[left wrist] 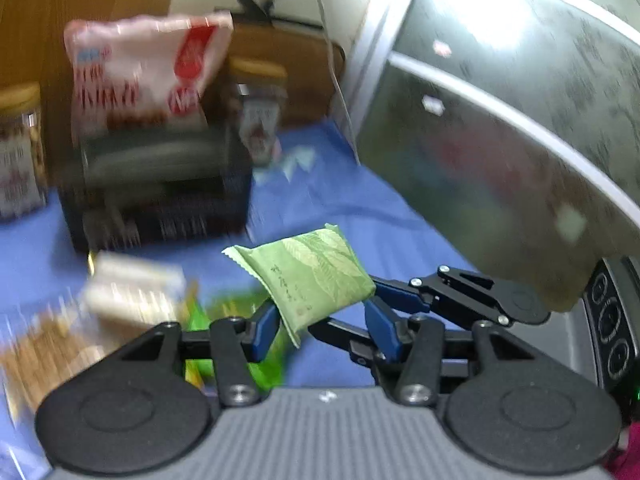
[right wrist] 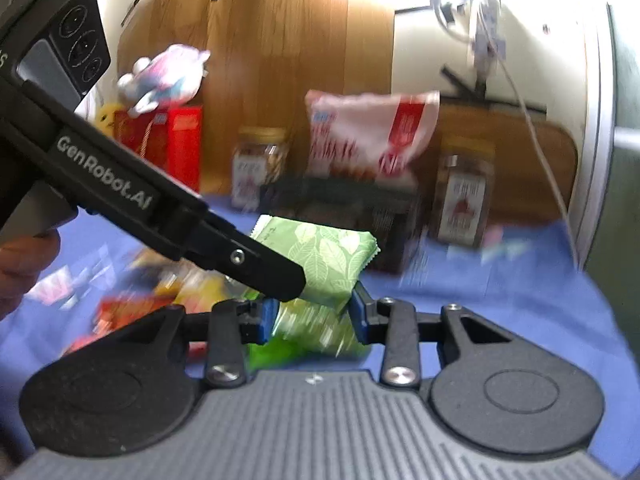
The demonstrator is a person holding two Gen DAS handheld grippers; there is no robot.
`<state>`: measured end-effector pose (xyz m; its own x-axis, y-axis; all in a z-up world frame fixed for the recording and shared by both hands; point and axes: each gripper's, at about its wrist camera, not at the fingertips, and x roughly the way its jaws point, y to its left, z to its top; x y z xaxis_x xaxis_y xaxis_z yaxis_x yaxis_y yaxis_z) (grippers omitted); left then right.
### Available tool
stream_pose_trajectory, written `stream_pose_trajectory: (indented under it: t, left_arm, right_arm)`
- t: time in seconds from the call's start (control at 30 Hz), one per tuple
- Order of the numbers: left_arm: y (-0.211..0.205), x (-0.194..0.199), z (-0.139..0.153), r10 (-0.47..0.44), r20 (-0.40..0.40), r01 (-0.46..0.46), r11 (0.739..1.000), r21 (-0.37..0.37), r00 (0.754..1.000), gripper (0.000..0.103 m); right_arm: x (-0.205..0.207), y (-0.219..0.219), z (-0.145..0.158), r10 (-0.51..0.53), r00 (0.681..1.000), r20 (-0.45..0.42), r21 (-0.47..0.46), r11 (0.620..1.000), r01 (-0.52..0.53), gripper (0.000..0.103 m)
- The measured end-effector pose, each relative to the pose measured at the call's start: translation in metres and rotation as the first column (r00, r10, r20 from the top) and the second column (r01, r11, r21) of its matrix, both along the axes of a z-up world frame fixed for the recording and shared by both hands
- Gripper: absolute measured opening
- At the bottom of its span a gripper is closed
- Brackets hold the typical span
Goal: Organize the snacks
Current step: 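Carry the green wafer pack into the open tin box and release, then grasp the white-wrapped snack bar with the left gripper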
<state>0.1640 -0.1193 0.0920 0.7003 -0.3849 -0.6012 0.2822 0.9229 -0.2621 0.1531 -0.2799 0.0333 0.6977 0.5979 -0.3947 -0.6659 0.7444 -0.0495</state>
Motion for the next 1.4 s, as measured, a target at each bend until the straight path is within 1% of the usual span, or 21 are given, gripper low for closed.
stream_pose_trajectory:
  t: [0.03, 0.1, 0.17, 0.27, 0.4, 0.43, 0.47, 0.5, 0.6, 0.7, 0.77, 0.8, 0.9, 0.93, 1.0, 1.1, 1.17, 1.23, 1.27, 1.33, 1.4]
  left_arm:
    - [0.003, 0.013, 0.007, 0.015, 0.019, -0.015, 1.000, 0.009, 1.000, 0.048]
    - [0.017, 0.036, 0.016, 0.039, 0.027, -0.039, 0.999, -0.015, 0.999, 0.047]
    - [0.029, 0.064, 0.020, 0.065, 0.031, -0.064, 0.998, -0.028, 0.997, 0.047]
    - [0.047, 0.098, 0.015, 0.110, 0.015, -0.109, 0.992, -0.058, 0.994, 0.047]
    - [0.064, 0.134, -0.001, 0.152, -0.021, -0.153, 0.986, -0.065, 0.988, 0.048]
    - [0.068, 0.142, -0.007, 0.155, -0.032, -0.157, 0.986, -0.065, 0.987, 0.048]
    - [0.074, 0.146, -0.014, 0.157, -0.038, -0.159, 0.985, -0.064, 0.987, 0.052]
    - [0.076, 0.150, -0.016, 0.160, -0.047, -0.163, 0.984, -0.071, 0.986, 0.054]
    - [0.084, 0.149, -0.020, 0.174, -0.033, -0.176, 0.982, -0.066, 0.984, 0.057]
    - [0.100, 0.136, -0.016, 0.198, 0.014, -0.197, 0.978, -0.071, 0.980, 0.057]
    - [0.113, 0.131, -0.013, 0.252, 0.036, -0.250, 0.966, -0.070, 0.967, 0.065]
    - [0.117, 0.130, -0.014, 0.280, 0.036, -0.277, 0.959, -0.063, 0.959, 0.066]
    - [0.124, 0.139, -0.027, 0.310, -0.037, -0.311, 0.950, -0.028, 0.950, 0.065]
    - [0.123, 0.139, -0.031, 0.315, -0.044, -0.316, 0.948, -0.021, 0.948, 0.063]
    - [0.114, 0.137, -0.031, 0.299, -0.037, -0.299, 0.954, 0.002, 0.954, 0.063]
    - [0.099, 0.135, -0.031, 0.262, -0.050, -0.263, 0.965, -0.014, 0.964, 0.063]
    - [0.088, 0.130, -0.031, 0.255, -0.035, -0.255, 0.967, 0.005, 0.966, 0.063]
    - [0.081, 0.121, -0.030, 0.255, -0.008, -0.255, 0.966, 0.035, 0.967, 0.063]
    - [0.082, 0.115, -0.026, 0.259, 0.002, -0.259, 0.966, 0.027, 0.966, 0.063]
    - [0.093, 0.095, -0.018, 0.264, 0.021, -0.264, 0.964, -0.031, 0.964, 0.065]
    - [0.106, 0.078, -0.013, 0.291, 0.032, -0.289, 0.956, -0.059, 0.956, 0.067]
  right_arm:
    - [0.012, 0.005, 0.003, 0.000, 1.000, 0.025, -0.002, 1.000, 0.000, 0.039]
    - [0.041, 0.013, 0.007, 0.001, 0.999, 0.045, 0.006, 1.000, -0.001, 0.039]
    - [0.076, 0.022, 0.010, 0.002, 1.000, 0.026, 0.027, 1.000, -0.002, 0.039]
    - [0.120, 0.033, 0.009, 0.002, 0.999, -0.042, 0.061, 0.998, 0.001, 0.039]
    - [0.155, 0.054, 0.001, -0.003, 0.998, -0.067, 0.027, 1.000, 0.005, 0.039]
    - [0.161, 0.058, -0.002, -0.007, 0.997, -0.075, 0.015, 1.000, 0.008, 0.041]
    - [0.167, 0.061, -0.006, -0.013, 0.996, -0.089, 0.004, 1.000, 0.013, 0.043]
    - [0.172, 0.062, -0.006, -0.010, 0.995, -0.095, 0.012, 1.000, 0.011, 0.051]
    - [0.171, 0.060, -0.009, -0.019, 0.997, -0.074, 0.011, 1.000, 0.020, 0.058]
    - [0.168, 0.052, -0.011, -0.030, 0.997, -0.075, 0.037, 0.999, 0.033, 0.058]
    - [0.169, 0.044, -0.013, -0.046, 0.995, -0.093, 0.056, 0.997, 0.052, 0.058]
    - [0.173, 0.043, -0.012, -0.046, 0.994, -0.096, 0.054, 0.997, 0.051, 0.057]
    - [0.175, 0.047, -0.011, -0.061, 0.995, -0.073, 0.007, 0.998, 0.062, 0.055]
    - [0.176, 0.050, -0.010, -0.070, 0.995, -0.066, -0.019, 0.997, 0.069, 0.051]
    - [0.179, 0.052, -0.011, -0.071, 0.996, -0.050, -0.053, 0.996, 0.069, 0.049]
    - [0.183, 0.054, -0.013, -0.094, 0.996, 0.013, -0.132, 0.987, 0.094, 0.047]
    - [0.187, 0.052, -0.012, -0.114, 0.993, 0.005, -0.146, 0.983, 0.114, 0.049]
    - [0.177, 0.043, -0.004, -0.112, 0.994, -0.002, -0.076, 0.991, 0.111, 0.051]
    - [0.169, 0.037, 0.002, -0.097, 0.995, -0.005, -0.030, 0.995, 0.097, 0.052]
    - [0.145, 0.025, 0.013, -0.049, 0.998, -0.025, 0.082, 0.995, 0.051, 0.060]
    - [0.123, 0.018, 0.016, 0.031, 0.996, -0.078, 0.147, 0.989, -0.020, 0.060]
